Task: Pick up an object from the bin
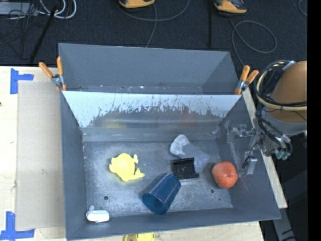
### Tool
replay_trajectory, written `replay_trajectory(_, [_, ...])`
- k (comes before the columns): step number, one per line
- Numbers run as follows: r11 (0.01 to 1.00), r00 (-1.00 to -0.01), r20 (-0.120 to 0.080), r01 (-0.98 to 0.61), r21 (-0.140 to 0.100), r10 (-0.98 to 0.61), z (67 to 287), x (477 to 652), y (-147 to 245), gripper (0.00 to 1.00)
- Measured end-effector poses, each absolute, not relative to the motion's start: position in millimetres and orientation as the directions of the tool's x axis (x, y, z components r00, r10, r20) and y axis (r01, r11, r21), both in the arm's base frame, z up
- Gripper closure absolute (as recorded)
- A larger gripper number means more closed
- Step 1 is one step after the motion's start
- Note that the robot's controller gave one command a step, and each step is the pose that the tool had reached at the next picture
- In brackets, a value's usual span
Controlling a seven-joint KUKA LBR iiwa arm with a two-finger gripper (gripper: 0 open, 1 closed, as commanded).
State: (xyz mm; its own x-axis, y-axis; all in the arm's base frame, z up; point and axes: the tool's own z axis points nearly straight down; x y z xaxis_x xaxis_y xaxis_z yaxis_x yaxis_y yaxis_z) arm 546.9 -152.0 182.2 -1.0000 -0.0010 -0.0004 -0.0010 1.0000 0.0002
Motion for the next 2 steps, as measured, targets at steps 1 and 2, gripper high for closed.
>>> replay_trajectory(1, [1.000,-1.000,-0.009,-0.008,-0.002,-0.008,141,550.0,-152,0.00])
replay_trajectory(2, [0.999,-0.999,0.001,0.047,0.001,0.047,111,520.9,-120,1.00])
